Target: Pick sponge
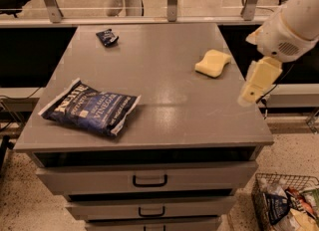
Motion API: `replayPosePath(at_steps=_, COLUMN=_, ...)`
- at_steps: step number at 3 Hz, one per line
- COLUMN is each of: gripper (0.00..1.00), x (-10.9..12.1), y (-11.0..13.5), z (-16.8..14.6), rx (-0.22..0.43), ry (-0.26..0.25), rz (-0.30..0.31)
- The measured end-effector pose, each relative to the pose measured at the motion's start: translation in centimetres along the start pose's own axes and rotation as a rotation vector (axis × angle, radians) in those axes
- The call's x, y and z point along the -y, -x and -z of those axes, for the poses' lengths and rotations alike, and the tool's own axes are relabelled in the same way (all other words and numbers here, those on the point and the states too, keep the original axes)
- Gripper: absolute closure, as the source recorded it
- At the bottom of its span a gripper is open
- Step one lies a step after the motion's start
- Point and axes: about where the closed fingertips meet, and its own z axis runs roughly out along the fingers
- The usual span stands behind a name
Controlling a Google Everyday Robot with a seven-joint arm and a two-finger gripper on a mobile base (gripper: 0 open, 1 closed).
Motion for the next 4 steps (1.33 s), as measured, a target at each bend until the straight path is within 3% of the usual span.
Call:
replayPosePath(at_steps=2, gripper=0.0, x=8.5, y=2.3, z=-6.7, rx=0.203, ry=-0.07, rz=-0.108)
replayPosePath(at_steps=3, gripper=0.0, x=11.3, y=3.1, z=-9.9, rx=0.273, ry=-0.098, rz=-0.177)
replayPosePath(at_steps=4, gripper=0.0, x=13.5, y=2.8, z=-12.9, rx=0.28, ry=-0.124, rz=-0.233)
